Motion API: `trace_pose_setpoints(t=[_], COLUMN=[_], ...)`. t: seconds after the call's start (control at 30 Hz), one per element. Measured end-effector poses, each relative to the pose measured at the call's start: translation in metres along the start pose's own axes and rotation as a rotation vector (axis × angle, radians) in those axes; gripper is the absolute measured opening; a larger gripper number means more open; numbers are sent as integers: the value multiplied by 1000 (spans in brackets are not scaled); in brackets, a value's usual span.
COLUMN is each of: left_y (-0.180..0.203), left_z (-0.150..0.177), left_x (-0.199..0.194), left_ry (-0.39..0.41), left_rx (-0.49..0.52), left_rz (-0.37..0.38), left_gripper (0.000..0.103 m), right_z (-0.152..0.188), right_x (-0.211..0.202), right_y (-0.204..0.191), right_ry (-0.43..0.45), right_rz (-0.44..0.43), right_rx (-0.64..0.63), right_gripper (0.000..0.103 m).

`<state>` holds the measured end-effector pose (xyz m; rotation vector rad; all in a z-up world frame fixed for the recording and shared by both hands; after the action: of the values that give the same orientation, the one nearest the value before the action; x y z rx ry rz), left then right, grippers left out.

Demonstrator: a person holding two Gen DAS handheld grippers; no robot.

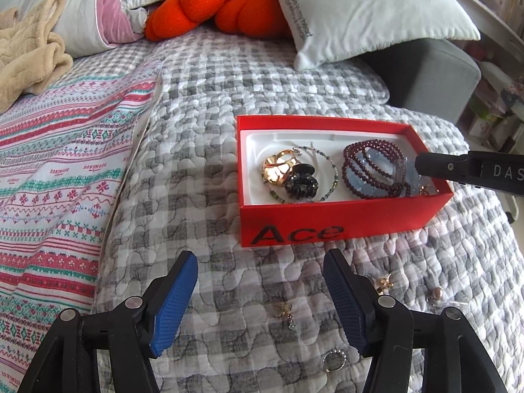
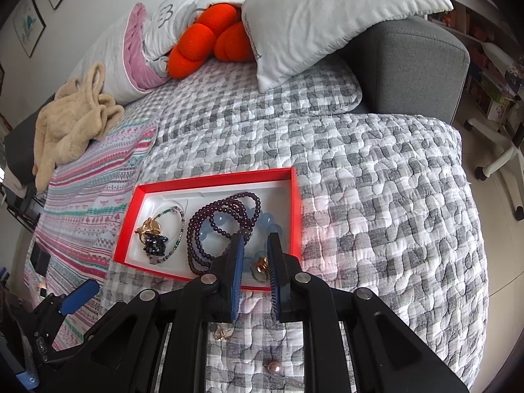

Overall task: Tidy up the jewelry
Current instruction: 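Open the right tool over the box to drop the gold earring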

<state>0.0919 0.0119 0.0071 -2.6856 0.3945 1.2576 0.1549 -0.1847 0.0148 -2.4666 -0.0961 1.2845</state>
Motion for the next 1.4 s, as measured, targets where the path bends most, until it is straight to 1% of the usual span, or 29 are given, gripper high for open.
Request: trace_pose_setpoints(t=[0.07,0.13,0.2,0.23,0.27,0.37,0.57,0.7,0.87,1.0,1.1,1.13,1.17,1.2,1.27,1.3,1.4], left_y=[-3,-5,-6,-6,-6,-6,-4,-2,6,14,21,23,27,31,39,43,52], left_z=[1,3,7,10,12,21,38,49,61,71,74,74,75,75,74,74,71], left_x=[0,1,1,2,2,0,-2,-4,-6,-4,-2,-2,-4,-4,-3,-1,3], left_ry=[-6,-20,-35,-42,-48,-59,-85,-91,-94,-103,-106,-101,-96,-96,-93,-91,-84], left_rx=[-8,-18,-22,-20,-17,-6,25,62,126,185,220,231,242,252,275,288,316], left_rz=[5,16,32,36,36,32,41,41,57,72,102,115,134,158,189,200,187], left_gripper=[73,74,75,75,76,79,81,81,81,81,81,80,74,66,59,57,54], right_z=[0,2,7,10,13,22,43,56,73,82,86,87,88,89,91,91,92], right_x=[-3,-9,-16,-19,-23,-33,-44,-40,-32,-29,-27,-27,-27,-26,-26,-26,-29], right_y=[-1,-2,-3,-3,-3,-1,7,15,27,33,38,39,41,43,45,47,46], right_ry=[4,11,13,12,13,20,-3,-50,-110,-130,-142,-146,-150,-155,-166,-170,-169], right_rz=[-5,-13,-21,-23,-22,-12,16,35,78,110,128,132,136,139,140,136,128], right_rx=[-9,-15,-21,-29,-38,-65,-95,-86,-77,-101,-116,-119,-121,-121,-111,-108,-117], right_gripper=[31,36,39,42,46,53,57,58,58,58,58,58,58,58,58,59,58])
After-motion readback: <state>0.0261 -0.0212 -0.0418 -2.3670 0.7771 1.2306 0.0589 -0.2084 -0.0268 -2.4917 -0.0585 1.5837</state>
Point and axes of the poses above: each gripper's, at about its wrist camera, not at the fingertips, and x roughly the way its jaws point, y to its right, z to its underside, the point moved 1 cm from there along x, roughly the way its jaws point, and after that the axes turned 9 degrees about x, right-handed, at the moved point
